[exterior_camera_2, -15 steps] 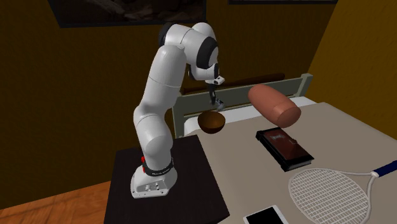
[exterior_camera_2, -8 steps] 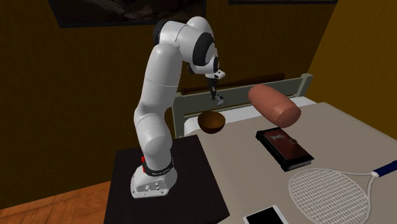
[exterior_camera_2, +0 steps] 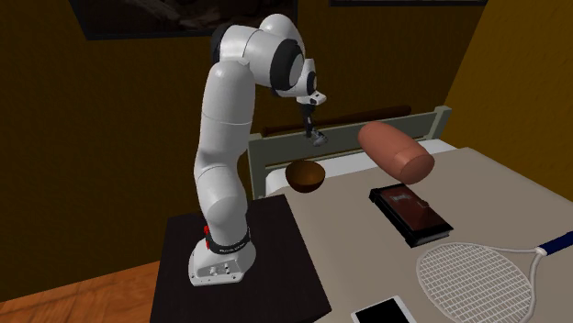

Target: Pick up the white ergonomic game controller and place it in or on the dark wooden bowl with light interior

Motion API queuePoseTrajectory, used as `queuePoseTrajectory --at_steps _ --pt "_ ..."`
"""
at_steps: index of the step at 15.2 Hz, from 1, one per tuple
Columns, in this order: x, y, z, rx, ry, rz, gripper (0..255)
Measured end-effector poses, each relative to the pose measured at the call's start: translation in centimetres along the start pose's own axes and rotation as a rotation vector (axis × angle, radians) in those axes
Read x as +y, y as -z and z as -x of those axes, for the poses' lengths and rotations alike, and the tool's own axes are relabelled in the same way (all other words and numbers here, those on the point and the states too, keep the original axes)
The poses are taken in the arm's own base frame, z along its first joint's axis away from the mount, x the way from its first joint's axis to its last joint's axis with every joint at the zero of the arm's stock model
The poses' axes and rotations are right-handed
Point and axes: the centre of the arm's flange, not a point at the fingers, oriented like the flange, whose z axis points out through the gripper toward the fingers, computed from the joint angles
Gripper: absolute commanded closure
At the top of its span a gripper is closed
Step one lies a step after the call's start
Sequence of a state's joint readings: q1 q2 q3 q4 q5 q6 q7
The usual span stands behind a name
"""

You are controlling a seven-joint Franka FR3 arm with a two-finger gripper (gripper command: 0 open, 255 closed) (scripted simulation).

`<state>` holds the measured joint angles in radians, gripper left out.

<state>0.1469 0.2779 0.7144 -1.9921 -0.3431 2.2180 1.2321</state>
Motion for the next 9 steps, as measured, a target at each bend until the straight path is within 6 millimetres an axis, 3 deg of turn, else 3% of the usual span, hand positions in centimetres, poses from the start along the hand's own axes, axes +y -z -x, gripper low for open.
queuePoseTrajectory --at_steps 2,9 --pt "0.4 0.5 0.2 0.000 0.000 0.000 255" --pt "8.2 0.9 3.8 0.000 0.002 0.002 255"
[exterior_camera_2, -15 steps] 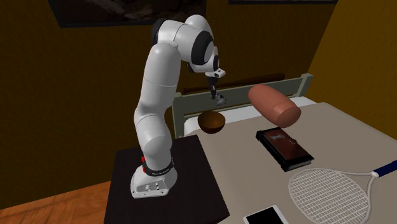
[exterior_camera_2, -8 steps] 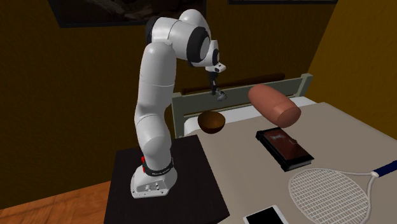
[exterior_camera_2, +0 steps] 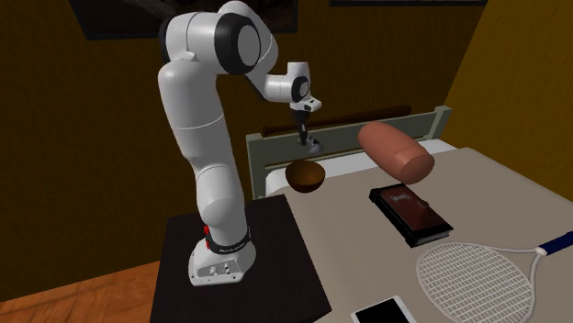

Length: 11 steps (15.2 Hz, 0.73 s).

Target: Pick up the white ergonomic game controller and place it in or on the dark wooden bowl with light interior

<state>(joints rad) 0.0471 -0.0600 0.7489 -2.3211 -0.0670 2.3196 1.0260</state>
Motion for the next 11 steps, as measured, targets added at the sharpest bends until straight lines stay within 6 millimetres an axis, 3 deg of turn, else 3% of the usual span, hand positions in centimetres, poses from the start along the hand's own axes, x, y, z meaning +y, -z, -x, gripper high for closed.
queuePoseTrajectory --at_steps 5,11 --pt "6.4 -0.1 2.6 0.000 -0.001 0.002 255" --pt "7.9 -2.8 3.5 -0.001 -0.002 -0.001 255"
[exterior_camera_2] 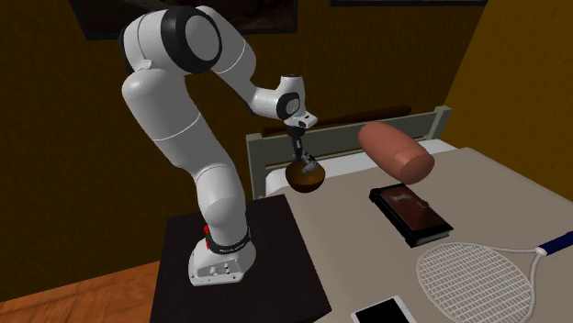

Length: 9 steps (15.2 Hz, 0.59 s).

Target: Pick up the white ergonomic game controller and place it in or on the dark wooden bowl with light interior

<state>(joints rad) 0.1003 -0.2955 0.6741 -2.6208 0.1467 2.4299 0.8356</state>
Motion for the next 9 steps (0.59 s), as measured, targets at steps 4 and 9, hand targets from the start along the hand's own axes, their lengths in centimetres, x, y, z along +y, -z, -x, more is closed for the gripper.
queuePoseTrajectory --at_steps 4,9 --pt "-0.1 -2.1 0.4 0.000 0.000 0.000 255" --pt "-0.1 -3.8 0.5 0.000 0.000 0.000 255"
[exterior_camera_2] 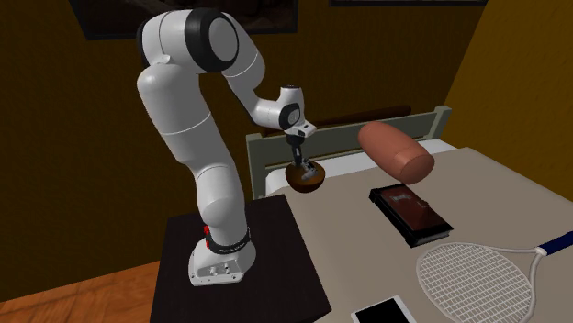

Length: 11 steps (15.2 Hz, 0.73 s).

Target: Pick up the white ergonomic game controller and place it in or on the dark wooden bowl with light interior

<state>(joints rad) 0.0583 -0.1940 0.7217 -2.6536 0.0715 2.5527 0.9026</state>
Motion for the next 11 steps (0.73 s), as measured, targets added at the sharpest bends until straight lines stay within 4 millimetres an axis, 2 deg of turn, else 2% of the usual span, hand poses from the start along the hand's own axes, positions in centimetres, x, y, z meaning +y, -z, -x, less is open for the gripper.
queuePoseTrajectory --at_steps 4,5,11 --pt "-0.05 -0.13 0.00 0.000 0.000 0.000 255" --pt "-0.05 -0.13 0.00 0.000 0.000 0.000 0" --pt "-0.06 -0.12 -0.01 0.000 0.000 -0.001 0"
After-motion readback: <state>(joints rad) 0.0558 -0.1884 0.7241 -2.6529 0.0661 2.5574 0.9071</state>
